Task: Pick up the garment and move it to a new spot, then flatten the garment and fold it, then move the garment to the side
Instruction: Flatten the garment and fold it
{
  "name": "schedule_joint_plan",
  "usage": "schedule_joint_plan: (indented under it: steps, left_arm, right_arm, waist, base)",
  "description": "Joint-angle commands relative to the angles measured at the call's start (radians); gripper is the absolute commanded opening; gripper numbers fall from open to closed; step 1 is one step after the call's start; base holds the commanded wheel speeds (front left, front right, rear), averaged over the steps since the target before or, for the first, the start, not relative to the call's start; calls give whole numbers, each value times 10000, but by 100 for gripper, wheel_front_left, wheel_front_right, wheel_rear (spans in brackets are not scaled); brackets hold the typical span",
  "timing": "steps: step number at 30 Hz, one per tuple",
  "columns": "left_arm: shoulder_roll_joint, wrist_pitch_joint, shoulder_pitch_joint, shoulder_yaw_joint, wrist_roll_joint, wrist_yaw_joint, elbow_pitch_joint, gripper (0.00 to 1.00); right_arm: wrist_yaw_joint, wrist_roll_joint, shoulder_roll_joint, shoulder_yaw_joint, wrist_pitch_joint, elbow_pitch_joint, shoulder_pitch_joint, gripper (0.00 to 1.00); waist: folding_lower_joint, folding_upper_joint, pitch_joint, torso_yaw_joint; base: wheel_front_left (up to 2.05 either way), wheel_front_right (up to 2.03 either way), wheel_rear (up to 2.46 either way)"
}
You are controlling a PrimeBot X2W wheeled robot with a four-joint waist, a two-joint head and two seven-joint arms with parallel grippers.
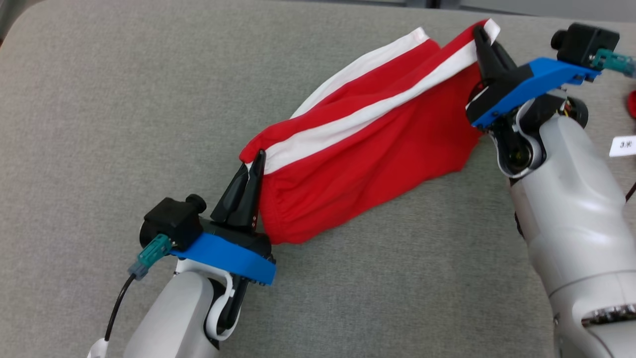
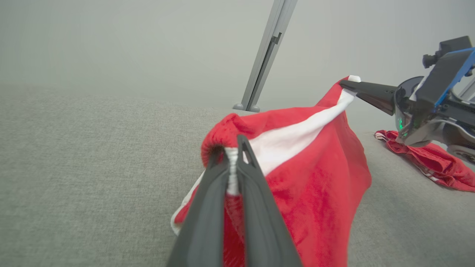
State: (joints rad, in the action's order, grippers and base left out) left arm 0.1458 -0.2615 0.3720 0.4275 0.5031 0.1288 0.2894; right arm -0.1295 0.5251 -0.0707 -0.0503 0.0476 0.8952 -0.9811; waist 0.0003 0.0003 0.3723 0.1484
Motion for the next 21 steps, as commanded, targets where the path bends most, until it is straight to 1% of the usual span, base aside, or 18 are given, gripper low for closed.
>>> schedule_joint_plan:
  steps: [1,5,10,12,13,14,15,19,21]
  left_arm:
    - [-119,-45,264,-32,14,26,85,0]
    - [-255,-45,542,92,86,27,350,0]
    - [-388,-45,778,21,107,27,508,0]
    - [-406,-45,814,9,105,27,563,0]
    - [-425,-45,857,34,88,27,657,5]
    - [-444,-46,919,58,26,28,712,45]
    - [-458,-46,985,50,-82,28,730,100]
    - [-544,-46,884,-137,-116,28,752,100]
    - [-559,-46,594,-351,-323,28,621,100]
  right_arm:
    - [-24,-247,-32,6,184,483,-508,0]
    - [-24,-632,-65,-75,550,1659,-1304,0]
    - [-24,-771,-36,-149,1028,2581,-1931,0]
    - [-24,-767,-63,-109,1035,2809,-2015,0]
    - [-24,-818,-89,-95,1066,3014,-2104,8]
    - [-24,-823,-87,-79,1158,3128,-2188,89]
    - [-24,-819,-93,-86,1196,3233,-2239,100]
    - [-24,-930,-123,-469,1375,3374,-2198,100]
    - [-24,-1068,-285,-1006,1447,3314,-1803,100]
  waist:
    - [-3,-3,309,331]
    - [-3,-3,518,612]
    - [-3,-3,740,731]
    - [-3,-3,761,739]
    - [-3,-3,777,746]
    - [-3,-3,793,757]
    - [-3,-3,804,772]
    - [-3,-3,706,721]
    - [-3,-3,507,727]
  base:
    - [0,0,0]
    - [0,0,0]
    - [0,0,0]
    - [0,0,0]
    - [0,0,0]
    - [0,0,0]
    - [0,0,0]
    - [0,0,0]
    - [0,0,0]
